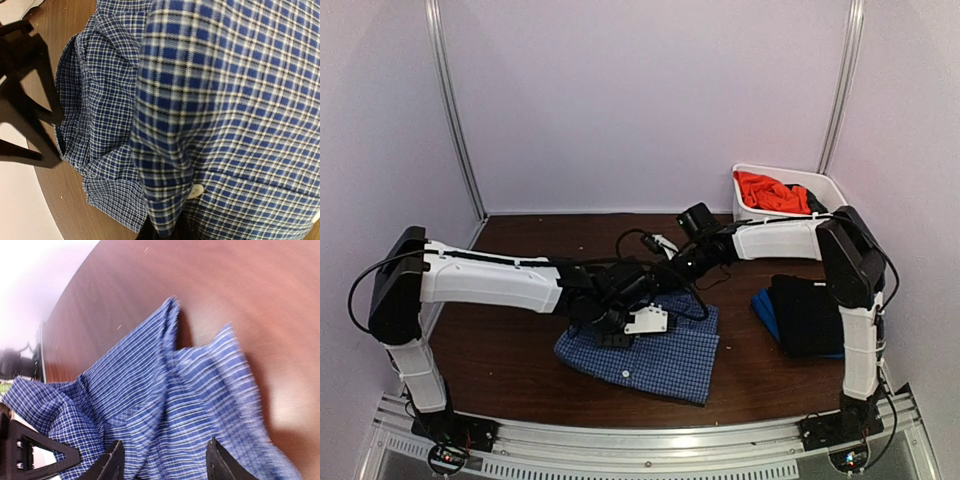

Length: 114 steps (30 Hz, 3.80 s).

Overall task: Fold and stack the mixed laundry pile
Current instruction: Fold the 2/3-rectangle-folded shirt at the center of the board.

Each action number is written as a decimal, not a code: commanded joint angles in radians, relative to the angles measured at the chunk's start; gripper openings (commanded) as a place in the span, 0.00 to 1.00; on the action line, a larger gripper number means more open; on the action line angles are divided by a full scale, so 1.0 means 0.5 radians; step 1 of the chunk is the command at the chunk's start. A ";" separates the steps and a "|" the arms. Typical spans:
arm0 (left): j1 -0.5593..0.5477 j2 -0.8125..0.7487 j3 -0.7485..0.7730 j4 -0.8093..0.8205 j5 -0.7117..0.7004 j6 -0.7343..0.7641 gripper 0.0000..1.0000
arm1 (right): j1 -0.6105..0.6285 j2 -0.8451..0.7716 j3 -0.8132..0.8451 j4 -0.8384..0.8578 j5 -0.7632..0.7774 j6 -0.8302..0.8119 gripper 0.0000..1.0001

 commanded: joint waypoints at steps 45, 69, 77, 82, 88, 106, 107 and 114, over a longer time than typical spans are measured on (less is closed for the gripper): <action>0.050 -0.360 -0.872 0.609 1.052 -0.833 0.58 | -0.134 0.169 0.159 -0.035 0.549 -0.130 0.39; 0.099 -0.270 -0.299 0.216 0.819 -0.546 0.58 | -0.037 0.079 0.078 -0.105 -0.080 -0.196 0.35; 0.114 -0.193 -0.333 0.205 0.987 -0.521 0.60 | -0.003 0.225 0.107 -0.123 -0.131 -0.184 0.27; 0.114 -0.170 -0.356 0.202 1.059 -0.512 0.50 | -0.001 0.323 0.117 -0.135 -0.135 -0.206 0.15; 0.115 -0.172 -0.333 0.185 1.055 -0.503 0.27 | -0.002 0.362 0.099 -0.115 -0.107 -0.203 0.07; 0.120 -0.121 -0.134 0.041 1.053 -0.424 0.56 | 0.002 0.366 0.096 -0.124 -0.034 -0.212 0.05; 0.120 -0.110 -0.147 0.048 1.072 -0.426 0.57 | 0.002 0.367 0.095 -0.124 -0.035 -0.212 0.05; 0.121 0.048 -0.202 0.087 1.104 -0.417 0.39 | 0.002 0.372 0.088 -0.122 -0.040 -0.212 0.04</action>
